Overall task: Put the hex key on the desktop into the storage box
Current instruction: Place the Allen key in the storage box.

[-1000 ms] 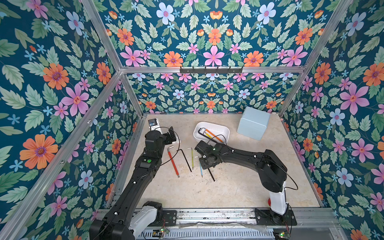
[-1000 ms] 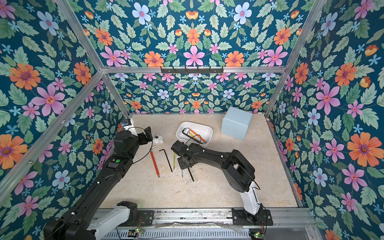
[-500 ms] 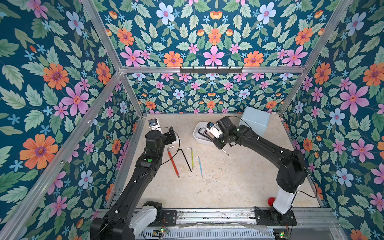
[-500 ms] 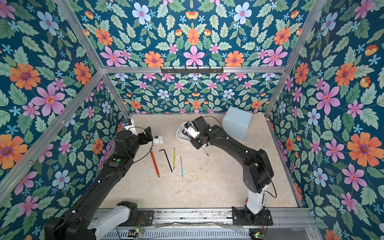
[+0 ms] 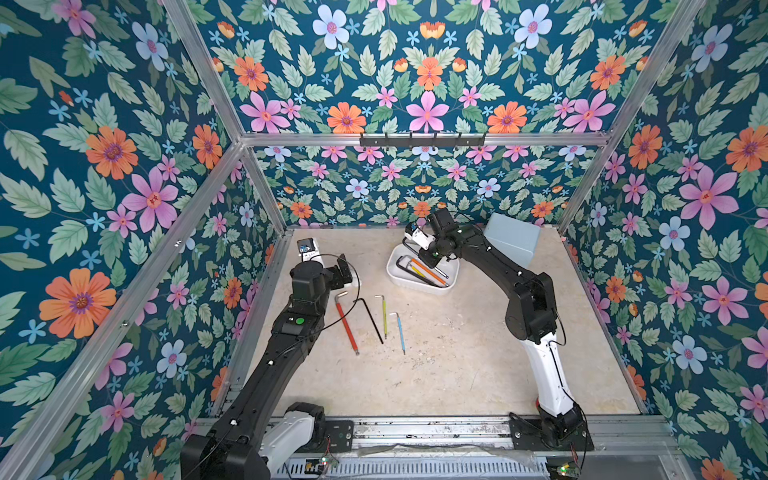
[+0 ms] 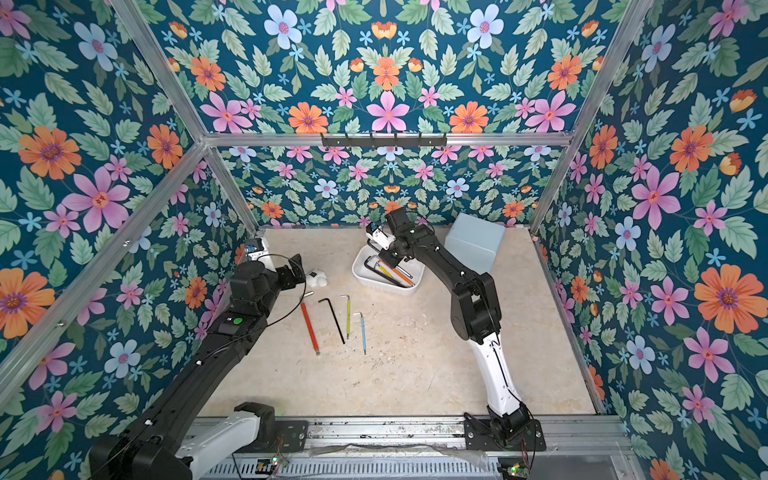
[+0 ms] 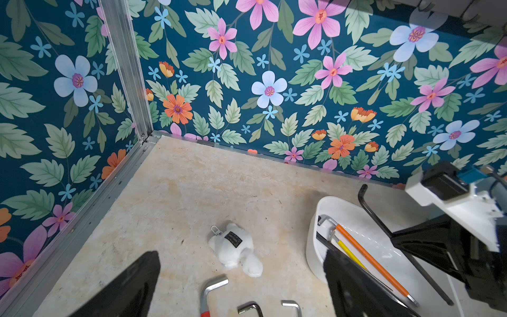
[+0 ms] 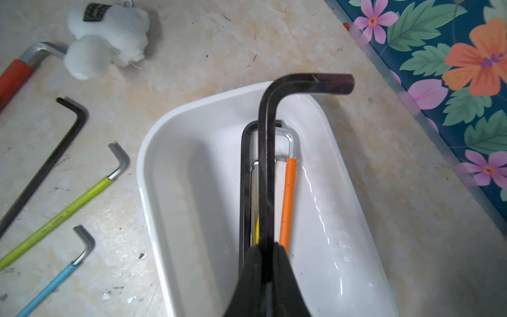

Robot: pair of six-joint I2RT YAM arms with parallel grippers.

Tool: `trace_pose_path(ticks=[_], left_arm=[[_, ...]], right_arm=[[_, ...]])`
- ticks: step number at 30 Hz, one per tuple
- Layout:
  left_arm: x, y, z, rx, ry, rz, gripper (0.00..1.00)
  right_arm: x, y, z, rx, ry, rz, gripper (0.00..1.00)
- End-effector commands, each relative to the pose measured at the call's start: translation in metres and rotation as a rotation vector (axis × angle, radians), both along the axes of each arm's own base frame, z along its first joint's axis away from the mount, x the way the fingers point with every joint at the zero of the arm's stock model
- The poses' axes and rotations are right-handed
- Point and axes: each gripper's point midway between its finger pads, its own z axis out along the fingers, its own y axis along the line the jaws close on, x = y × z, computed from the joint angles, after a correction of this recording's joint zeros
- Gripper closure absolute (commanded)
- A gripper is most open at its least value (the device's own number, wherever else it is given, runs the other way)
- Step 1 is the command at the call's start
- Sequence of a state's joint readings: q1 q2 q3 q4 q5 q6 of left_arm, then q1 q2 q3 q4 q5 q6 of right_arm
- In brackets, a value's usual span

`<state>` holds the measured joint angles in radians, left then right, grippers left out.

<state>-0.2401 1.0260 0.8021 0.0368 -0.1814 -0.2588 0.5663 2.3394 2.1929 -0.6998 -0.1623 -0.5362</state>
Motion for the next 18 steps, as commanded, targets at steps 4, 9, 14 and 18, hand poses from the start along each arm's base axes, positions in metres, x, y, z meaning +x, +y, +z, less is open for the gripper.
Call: trace_pose_path(ticks=[4, 9, 14, 18], left_arm=[[0.004, 0.001, 0.004, 0.009, -0.021, 0.009, 0.00], [0.004, 0.001, 0.000, 0.011, -0.014, 0.008, 0.01], [0.004, 0.002, 0.002, 0.013, -0.020, 0.011, 0.01], [0.004, 0.003, 0.002, 0.017, -0.016, 0.015, 0.00]], right_arm=[[0.003, 0.007, -0.023, 0.006, 0.043, 0.015, 1.00], [0.002, 0.005, -0.051, -0.016, 0.094, 0.001, 1.00], [0.002, 0.005, -0.071, -0.028, 0.127, -0.009, 1.00], [0.004, 0.007, -0.080, -0.028, 0.139, -0.021, 1.00]])
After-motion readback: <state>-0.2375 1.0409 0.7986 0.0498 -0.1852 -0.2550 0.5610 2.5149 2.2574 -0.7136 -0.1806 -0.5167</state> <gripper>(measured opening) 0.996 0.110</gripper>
